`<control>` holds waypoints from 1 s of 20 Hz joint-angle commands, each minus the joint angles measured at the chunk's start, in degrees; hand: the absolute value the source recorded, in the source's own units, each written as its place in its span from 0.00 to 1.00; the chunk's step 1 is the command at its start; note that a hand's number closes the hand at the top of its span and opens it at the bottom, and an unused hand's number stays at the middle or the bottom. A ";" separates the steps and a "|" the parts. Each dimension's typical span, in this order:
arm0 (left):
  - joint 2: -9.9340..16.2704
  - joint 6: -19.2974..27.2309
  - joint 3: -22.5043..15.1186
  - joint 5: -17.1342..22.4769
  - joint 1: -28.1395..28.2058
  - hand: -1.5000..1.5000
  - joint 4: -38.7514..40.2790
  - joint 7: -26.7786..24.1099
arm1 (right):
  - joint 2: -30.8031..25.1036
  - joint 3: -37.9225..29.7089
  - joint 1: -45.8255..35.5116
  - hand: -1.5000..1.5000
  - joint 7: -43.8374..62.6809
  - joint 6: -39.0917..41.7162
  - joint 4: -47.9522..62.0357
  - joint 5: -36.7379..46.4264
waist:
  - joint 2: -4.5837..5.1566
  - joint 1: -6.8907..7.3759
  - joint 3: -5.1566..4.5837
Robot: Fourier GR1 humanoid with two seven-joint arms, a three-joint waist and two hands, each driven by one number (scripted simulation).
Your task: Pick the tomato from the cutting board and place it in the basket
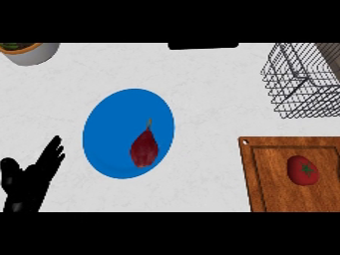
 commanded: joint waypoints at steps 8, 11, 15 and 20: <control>-1.38 -0.60 -1.53 -1.46 2.11 0.50 5.96 1.22 | -20.63 -10.90 1.04 0.00 0.50 26.95 6.50 -12.47 | 0.72 0.05 -0.56; -0.97 -2.23 -1.34 -1.02 0.38 0.50 4.62 2.68 | -22.13 -12.16 0.23 0.00 1.22 29.53 6.72 -11.73 | 0.87 1.24 -0.53; -3.25 -1.28 -0.76 -1.39 -2.11 0.50 8.00 3.14 | -17.96 -13.08 4.25 0.00 0.35 30.52 3.86 -8.92 | 0.80 0.36 -0.49; -2.65 -2.49 0.24 -2.11 -0.82 0.50 8.15 1.90 | -16.31 -17.04 4.25 0.00 -2.40 33.45 6.74 -8.29 | 0.86 1.15 -0.49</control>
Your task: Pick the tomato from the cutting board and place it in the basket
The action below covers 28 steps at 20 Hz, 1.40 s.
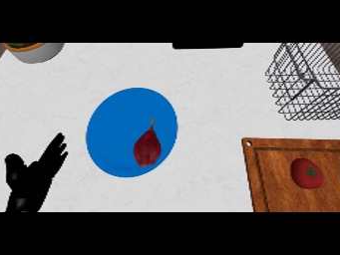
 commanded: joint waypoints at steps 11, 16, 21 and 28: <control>-3.28 -0.13 -1.78 -2.24 1.24 0.50 4.13 2.98 | 16.91 6.47 5.67 0.00 3.08 -7.53 -9.24 10.89 | 0.91 1.14 -0.76; -3.68 0.57 -1.56 -2.70 -2.87 0.50 4.14 7.50 | 19.74 11.20 8.20 0.00 -0.68 -8.86 -8.24 22.74 | 1.09 0.99 -0.67; -2.39 -1.30 -0.20 -2.53 1.56 0.50 3.00 5.24 | 21.97 12.55 11.98 0.00 -5.84 -10.43 -5.73 29.13 | 0.83 0.87 -0.67; -5.72 -1.55 -2.02 -4.51 4.80 0.50 3.29 0.68 | 25.07 15.91 10.18 0.00 -8.43 -13.34 -2.95 34.41 | 0.86 1.49 -0.75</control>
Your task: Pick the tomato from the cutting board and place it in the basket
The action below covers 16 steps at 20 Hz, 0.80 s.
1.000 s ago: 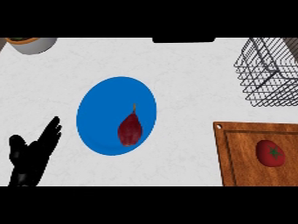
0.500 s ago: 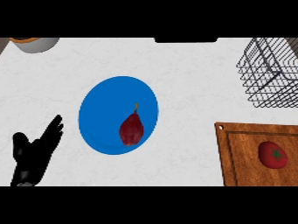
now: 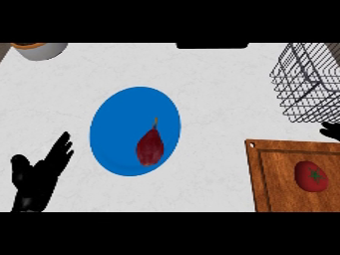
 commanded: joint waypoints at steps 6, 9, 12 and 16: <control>-2.27 -0.01 -1.35 -1.59 -0.02 0.50 6.18 3.49 | 4.89 5.32 -0.71 0.00 -5.00 -6.16 7.06 10.24 | 0.87 0.10 -0.80; -0.94 -1.24 -0.32 -1.01 1.03 0.50 5.53 4.56 | 4.91 3.69 -1.82 0.00 -5.82 -4.79 6.96 8.58 | 0.73 -0.08 -0.83; -0.76 -1.33 1.02 -0.94 2.12 0.50 4.51 3.36 | 7.04 4.86 0.76 0.00 -9.81 -9.52 10.07 12.40 | 0.67 -0.03 -0.79; -2.28 0.59 -0.33 -2.61 -1.17 0.50 4.61 7.18 | 8.90 8.66 -0.43 0.00 -8.18 -10.08 10.10 16.11 | 0.76 -0.23 -0.80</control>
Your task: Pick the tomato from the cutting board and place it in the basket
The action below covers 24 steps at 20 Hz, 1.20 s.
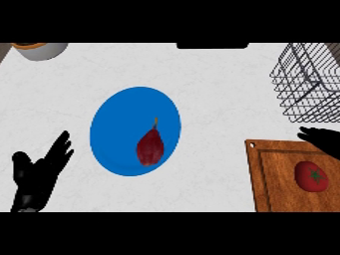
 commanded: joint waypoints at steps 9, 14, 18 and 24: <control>-2.01 -0.58 -0.82 -0.62 0.12 0.50 3.57 5.15 | 3.11 5.35 -4.44 0.00 1.48 0.24 7.45 8.40 | 0.82 0.15 -0.89; -2.26 -1.21 0.61 -1.64 1.05 0.50 6.46 2.45 | 2.20 4.30 -2.11 0.00 -2.49 -1.19 7.41 9.55 | 0.70 -0.52 -0.93; -1.49 -2.39 1.44 -1.03 3.12 0.50 3.56 2.94 | 5.23 5.25 0.44 0.00 -3.58 -5.97 9.59 12.17 | 0.67 -0.27 -0.88; -3.87 -1.49 0.09 -3.56 3.91 0.50 5.98 0.31 | 8.64 7.59 -1.42 0.00 -1.93 -7.06 11.60 14.97 | 0.77 -0.16 -0.90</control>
